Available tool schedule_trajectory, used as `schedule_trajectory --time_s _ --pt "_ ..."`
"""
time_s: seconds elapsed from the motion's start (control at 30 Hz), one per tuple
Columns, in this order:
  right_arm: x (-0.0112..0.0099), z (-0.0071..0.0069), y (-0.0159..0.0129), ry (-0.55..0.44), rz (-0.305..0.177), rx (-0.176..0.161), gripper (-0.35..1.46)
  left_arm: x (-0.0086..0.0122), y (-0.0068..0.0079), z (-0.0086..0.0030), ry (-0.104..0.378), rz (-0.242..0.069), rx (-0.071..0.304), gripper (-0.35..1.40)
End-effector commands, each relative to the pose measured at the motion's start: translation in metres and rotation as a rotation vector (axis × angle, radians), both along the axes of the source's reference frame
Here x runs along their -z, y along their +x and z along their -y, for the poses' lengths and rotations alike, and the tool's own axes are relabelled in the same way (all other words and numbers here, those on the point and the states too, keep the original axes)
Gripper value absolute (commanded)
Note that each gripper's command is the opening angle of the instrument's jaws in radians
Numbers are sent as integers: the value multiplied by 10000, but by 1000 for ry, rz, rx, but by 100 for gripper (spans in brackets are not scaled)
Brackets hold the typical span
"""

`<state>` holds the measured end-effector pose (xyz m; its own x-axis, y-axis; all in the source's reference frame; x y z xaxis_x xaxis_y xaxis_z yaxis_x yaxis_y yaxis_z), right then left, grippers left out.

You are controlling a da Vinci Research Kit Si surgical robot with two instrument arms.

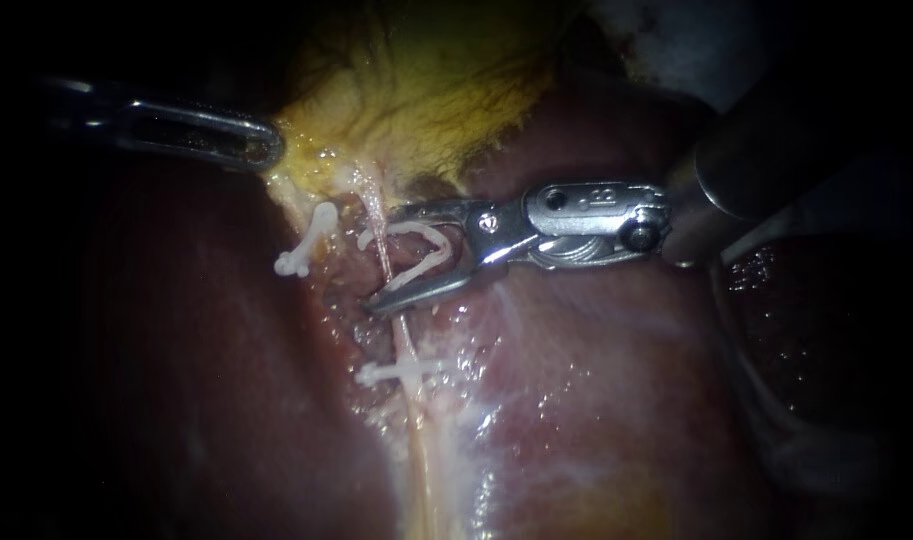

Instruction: Clipping second clip right tube

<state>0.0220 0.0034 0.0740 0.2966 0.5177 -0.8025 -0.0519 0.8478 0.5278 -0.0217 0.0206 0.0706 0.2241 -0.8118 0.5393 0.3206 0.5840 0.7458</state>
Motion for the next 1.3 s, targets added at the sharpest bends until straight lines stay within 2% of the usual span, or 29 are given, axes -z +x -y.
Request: schedule_trajectory --time_s 0.03,0.33,0.47,0.73,1.3 --pt "0 0 0 0 0 0 57 0 0 0 0 0 0 -35" --pt "1 1 0 0 0 0 57 0 0 0 0 0 0 -35" --pt "1 3 -1 2 -14 26 57 0 0 0 0 0 0 -35" --pt "0 8 0 29 -22 43 55 0 0 0 0 0 0 -35" --pt "-8 33 3 118 -41 97 54 -1 0 0 0 0 0 -35"
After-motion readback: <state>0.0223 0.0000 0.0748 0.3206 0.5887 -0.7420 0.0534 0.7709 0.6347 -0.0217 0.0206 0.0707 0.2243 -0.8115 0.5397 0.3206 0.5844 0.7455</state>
